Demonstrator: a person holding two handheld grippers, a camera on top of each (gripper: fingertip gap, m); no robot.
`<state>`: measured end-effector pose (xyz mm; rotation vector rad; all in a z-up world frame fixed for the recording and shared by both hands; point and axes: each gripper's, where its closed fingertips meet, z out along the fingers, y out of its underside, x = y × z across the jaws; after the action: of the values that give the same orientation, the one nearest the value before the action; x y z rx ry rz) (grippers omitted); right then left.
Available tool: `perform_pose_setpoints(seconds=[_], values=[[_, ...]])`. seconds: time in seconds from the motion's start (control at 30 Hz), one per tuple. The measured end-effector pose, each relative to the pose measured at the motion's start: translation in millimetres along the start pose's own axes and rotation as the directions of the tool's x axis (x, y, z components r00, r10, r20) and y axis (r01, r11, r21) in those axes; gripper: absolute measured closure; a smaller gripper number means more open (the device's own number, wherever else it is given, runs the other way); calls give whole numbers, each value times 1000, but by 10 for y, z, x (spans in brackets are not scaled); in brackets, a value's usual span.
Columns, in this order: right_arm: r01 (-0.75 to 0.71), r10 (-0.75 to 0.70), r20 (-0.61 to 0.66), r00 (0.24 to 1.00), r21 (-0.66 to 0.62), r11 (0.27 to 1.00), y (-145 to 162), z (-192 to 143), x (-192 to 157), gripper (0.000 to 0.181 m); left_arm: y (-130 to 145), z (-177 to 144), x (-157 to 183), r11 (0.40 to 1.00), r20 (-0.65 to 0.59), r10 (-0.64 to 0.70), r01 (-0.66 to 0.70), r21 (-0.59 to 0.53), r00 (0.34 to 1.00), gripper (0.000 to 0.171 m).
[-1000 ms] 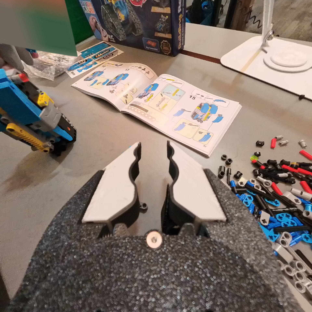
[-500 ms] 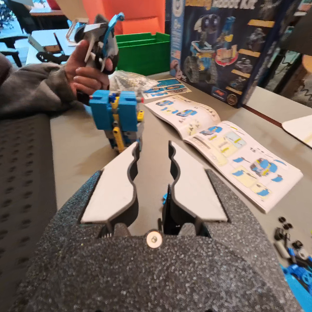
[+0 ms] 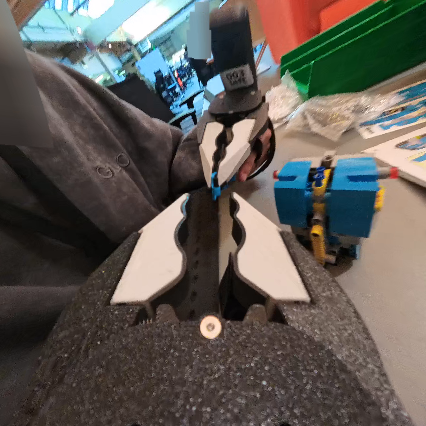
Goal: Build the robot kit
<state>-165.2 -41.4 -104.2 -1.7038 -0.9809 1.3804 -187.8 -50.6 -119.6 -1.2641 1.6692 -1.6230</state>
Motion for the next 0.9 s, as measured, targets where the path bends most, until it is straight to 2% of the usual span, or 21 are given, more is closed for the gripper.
perform_pose_setpoints(seconds=[0.13, 0.37, 0.47, 0.53, 0.6, 0.73, 0.83, 0.9], values=[[13, -9, 35, 999, -118, 993, 256, 127, -45, 161, 252, 125, 30, 990, 4, 29, -28, -139, 1000, 170], [168, -182, -38, 983, -230, 959, 438, 183, 25, 174, 312, 169, 62, 986, -14, 9, -11, -165, 1000, 170], [198, -210, -42, 977, -203, 959, 414, 188, 19, 174, 327, 164, 66, 984, -13, 13, -15, -179, 1000, 170], [163, -171, -28, 985, -181, 970, 390, 177, 10, 170, 367, 170, 48, 979, -1, 22, -22, -200, 1000, 170], [134, -138, -11, 990, -190, 973, 414, 167, 12, 177, 367, 184, 72, 981, -16, 12, -14, -195, 1000, 170], [121, -136, -72, 988, -188, 975, 416, 140, 131, 178, 383, 183, -54, 981, 43, 7, 2, -192, 999, 169], [62, -74, -82, 994, -135, 989, 358, 103, 193, 178, 334, 217, -182, 987, 129, 19, 2, -163, 992, 153], [64, -75, -81, 994, -127, 990, 344, 110, 183, 178, 361, 258, -182, 984, 130, 29, -5, -177, 991, 162]])
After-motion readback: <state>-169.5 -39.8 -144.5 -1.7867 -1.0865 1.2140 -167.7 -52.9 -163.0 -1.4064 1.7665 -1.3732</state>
